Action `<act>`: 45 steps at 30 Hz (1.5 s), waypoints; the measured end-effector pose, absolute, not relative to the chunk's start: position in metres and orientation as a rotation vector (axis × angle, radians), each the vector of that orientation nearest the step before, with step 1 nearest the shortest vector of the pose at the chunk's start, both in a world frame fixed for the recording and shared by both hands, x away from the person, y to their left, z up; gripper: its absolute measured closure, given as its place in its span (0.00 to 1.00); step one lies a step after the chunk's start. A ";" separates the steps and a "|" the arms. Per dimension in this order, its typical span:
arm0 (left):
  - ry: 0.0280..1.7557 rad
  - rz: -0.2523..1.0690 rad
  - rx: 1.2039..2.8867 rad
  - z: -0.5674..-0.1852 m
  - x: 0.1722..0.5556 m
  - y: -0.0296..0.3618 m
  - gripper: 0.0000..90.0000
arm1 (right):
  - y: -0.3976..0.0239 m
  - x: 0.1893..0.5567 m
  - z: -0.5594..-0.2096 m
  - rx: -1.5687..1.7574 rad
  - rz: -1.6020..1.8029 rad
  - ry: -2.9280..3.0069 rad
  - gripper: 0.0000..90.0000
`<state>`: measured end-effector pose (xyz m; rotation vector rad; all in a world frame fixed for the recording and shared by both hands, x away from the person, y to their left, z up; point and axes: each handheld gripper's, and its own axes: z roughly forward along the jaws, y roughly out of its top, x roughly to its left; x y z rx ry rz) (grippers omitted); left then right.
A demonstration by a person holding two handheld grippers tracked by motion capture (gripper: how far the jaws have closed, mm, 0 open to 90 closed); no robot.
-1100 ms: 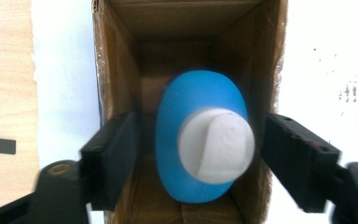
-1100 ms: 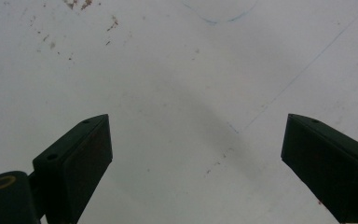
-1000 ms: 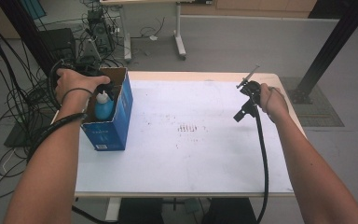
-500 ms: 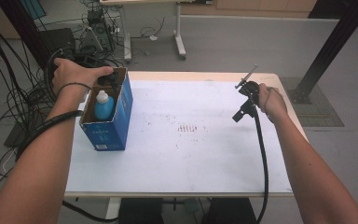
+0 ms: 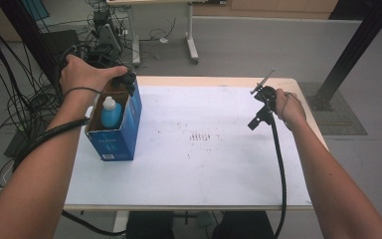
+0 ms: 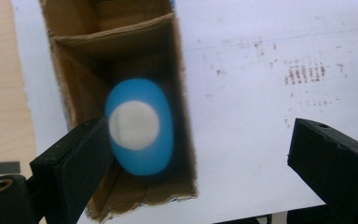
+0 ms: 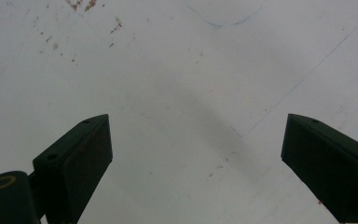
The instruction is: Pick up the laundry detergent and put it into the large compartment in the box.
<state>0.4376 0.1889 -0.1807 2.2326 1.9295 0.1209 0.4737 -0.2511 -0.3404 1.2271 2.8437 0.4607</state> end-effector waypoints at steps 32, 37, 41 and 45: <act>1.482 -0.026 2.460 -0.184 0.408 0.080 0.07 | -0.257 0.471 -0.337 1.233 0.455 2.834 0.09; 1.479 -0.028 2.476 -0.191 0.405 0.076 0.07 | -0.256 0.471 -0.338 1.230 0.456 2.838 0.09; 1.458 -0.027 2.491 -0.197 0.403 0.072 0.07 | -0.254 0.472 -0.338 1.225 0.454 2.840 0.09; 1.448 -0.040 2.507 -0.206 0.401 0.067 0.07 | -0.252 0.472 -0.339 1.221 0.453 2.845 0.09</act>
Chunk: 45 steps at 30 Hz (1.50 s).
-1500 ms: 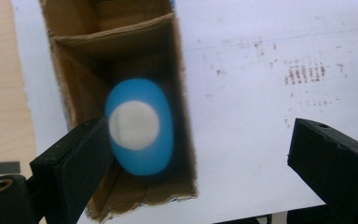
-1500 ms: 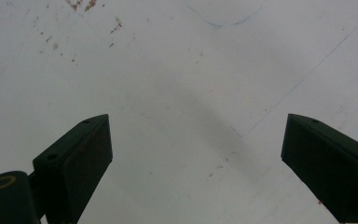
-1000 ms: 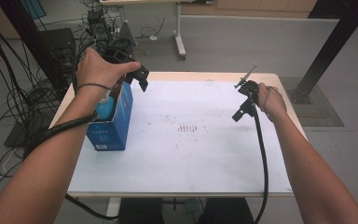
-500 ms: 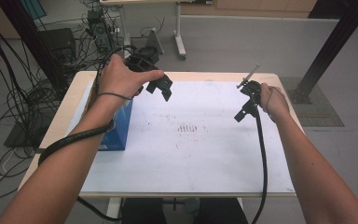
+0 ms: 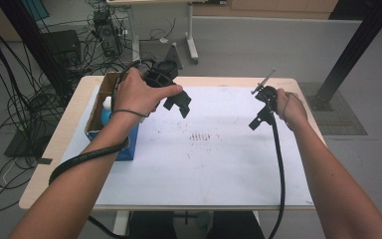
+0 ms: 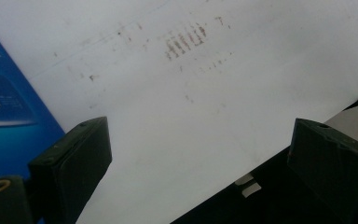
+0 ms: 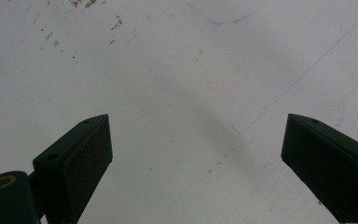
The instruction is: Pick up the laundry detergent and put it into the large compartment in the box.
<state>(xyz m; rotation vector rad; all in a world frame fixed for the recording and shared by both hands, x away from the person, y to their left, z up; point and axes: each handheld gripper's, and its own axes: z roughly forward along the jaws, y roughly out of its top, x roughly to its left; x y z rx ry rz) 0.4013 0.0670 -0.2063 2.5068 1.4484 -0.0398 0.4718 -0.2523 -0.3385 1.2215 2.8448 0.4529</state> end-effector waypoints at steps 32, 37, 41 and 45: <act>1.367 -0.165 2.624 -0.291 0.389 0.042 0.07 | -0.252 0.471 -0.344 1.228 0.439 2.855 0.09; 1.355 -0.187 2.639 -0.302 0.387 0.038 0.07 | -0.252 0.471 -0.344 1.224 0.440 2.857 0.09; 1.355 -0.194 2.646 -0.306 0.386 0.035 0.07 | -0.252 0.471 -0.345 1.224 0.440 2.856 0.09; 1.356 -0.200 2.648 -0.307 0.386 0.036 0.07 | -0.253 0.470 -0.345 1.226 0.438 2.856 0.09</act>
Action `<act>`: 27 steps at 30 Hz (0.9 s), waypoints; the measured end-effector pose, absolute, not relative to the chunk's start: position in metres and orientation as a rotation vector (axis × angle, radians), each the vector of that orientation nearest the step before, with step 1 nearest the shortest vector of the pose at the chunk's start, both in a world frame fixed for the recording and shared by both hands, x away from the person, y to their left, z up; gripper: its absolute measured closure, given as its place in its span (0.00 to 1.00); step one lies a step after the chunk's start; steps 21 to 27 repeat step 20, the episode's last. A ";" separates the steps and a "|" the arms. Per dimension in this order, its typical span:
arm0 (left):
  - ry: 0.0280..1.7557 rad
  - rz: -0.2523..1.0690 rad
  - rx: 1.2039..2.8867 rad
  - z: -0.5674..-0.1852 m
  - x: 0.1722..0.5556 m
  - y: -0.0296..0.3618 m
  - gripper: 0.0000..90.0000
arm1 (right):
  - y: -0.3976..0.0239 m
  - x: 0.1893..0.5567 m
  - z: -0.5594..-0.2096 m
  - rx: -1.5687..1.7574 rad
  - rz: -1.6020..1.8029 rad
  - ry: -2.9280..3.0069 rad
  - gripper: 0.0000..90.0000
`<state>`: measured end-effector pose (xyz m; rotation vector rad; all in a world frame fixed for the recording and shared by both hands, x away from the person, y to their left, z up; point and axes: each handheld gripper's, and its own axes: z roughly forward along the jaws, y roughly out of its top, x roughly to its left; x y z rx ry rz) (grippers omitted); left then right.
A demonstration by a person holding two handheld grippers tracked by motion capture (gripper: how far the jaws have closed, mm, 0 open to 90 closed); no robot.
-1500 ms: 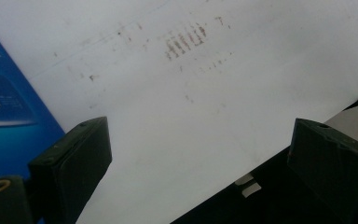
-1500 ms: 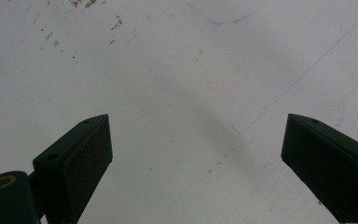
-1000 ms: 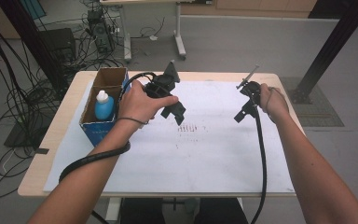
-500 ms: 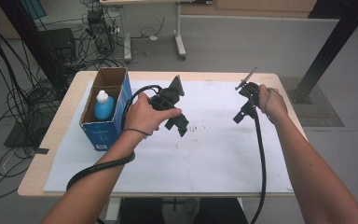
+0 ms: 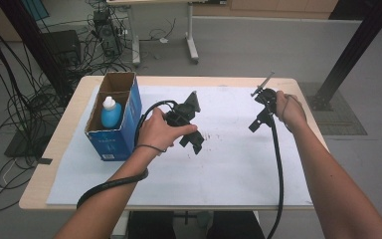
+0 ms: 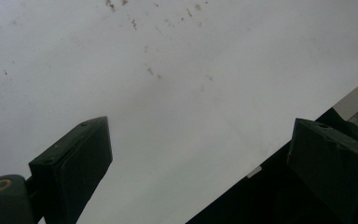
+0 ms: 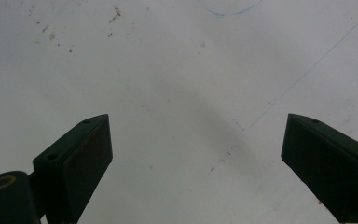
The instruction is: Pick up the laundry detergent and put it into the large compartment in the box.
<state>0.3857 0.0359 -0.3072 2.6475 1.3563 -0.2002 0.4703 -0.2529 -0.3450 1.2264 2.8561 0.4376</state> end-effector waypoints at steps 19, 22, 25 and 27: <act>1.362 -0.210 2.640 -0.311 0.384 0.040 0.08 | -0.250 0.469 -0.345 1.219 0.428 2.858 0.09; 1.366 -0.212 2.638 -0.311 0.384 0.040 0.07 | -0.250 0.469 -0.345 1.215 0.430 2.859 0.09; 1.366 -0.212 2.638 -0.311 0.384 0.040 0.07 | -0.250 0.469 -0.345 1.215 0.430 2.859 0.09; 1.366 -0.212 2.638 -0.311 0.384 0.040 0.07 | -0.250 0.469 -0.345 1.215 0.430 2.859 0.09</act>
